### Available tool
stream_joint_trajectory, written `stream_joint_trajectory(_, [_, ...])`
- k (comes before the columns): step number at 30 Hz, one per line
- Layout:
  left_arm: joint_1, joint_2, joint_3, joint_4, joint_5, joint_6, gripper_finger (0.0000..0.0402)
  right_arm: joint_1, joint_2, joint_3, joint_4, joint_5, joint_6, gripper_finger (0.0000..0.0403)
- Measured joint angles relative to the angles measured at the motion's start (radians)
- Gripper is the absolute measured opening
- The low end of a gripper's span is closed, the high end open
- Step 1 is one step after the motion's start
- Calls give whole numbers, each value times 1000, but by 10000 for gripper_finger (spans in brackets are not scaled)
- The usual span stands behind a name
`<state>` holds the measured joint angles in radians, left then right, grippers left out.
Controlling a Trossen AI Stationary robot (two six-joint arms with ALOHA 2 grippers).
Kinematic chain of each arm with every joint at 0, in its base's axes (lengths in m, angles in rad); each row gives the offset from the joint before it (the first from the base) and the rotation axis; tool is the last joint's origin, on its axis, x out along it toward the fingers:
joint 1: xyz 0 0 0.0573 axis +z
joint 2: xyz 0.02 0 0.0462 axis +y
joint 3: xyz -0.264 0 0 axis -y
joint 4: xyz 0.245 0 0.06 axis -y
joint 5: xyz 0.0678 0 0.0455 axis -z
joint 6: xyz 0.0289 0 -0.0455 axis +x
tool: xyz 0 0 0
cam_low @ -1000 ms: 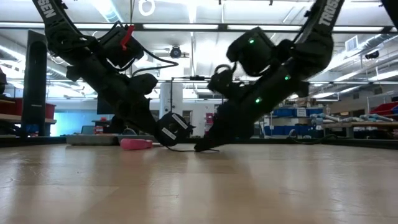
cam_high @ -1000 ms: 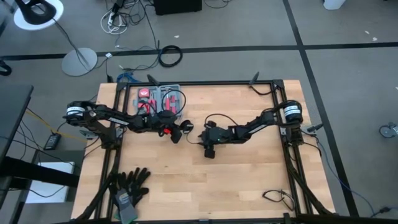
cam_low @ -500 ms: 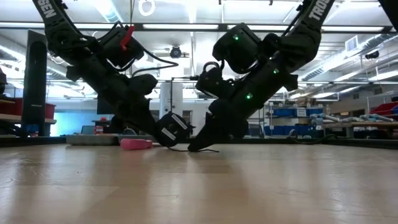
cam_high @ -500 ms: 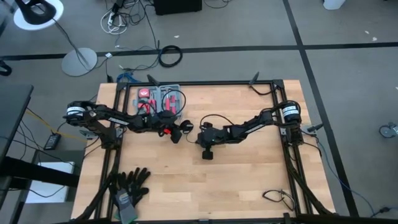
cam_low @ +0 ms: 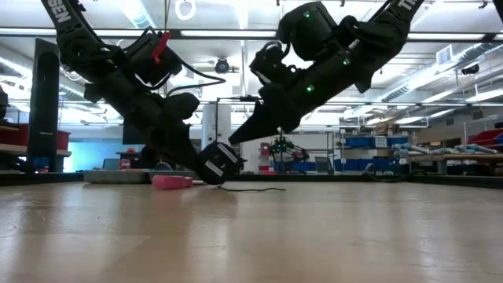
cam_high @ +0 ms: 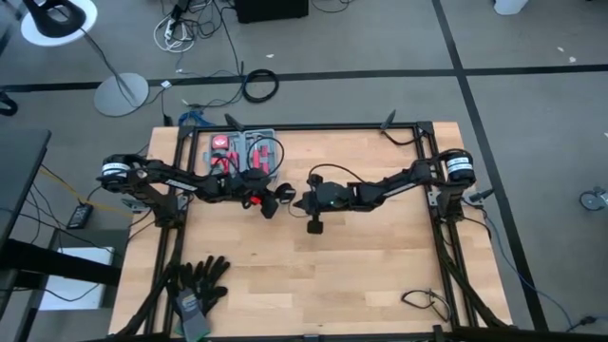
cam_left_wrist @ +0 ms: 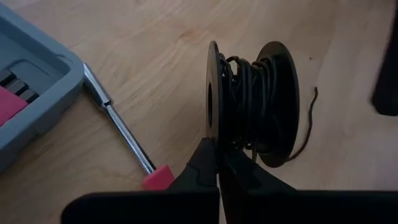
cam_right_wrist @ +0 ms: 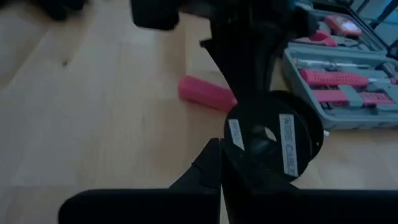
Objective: Coil cords
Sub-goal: Coil the black wire onto the spool
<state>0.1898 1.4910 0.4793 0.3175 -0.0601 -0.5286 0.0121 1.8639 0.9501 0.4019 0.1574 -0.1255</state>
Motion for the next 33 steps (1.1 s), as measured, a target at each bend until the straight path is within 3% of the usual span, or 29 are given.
stream_joint_trajectory(8, [0,0,0,-3,2,-2,1,-23,-21,0,-11,-12,17,1])
stream_joint_trajectory(19, [0,0,0,-25,3,0,1,13,-38,-1,-405,-22,96,31])
stream_joint_trajectory(33, [0,0,0,-18,6,0,1,7,59,4,-314,-13,65,94])
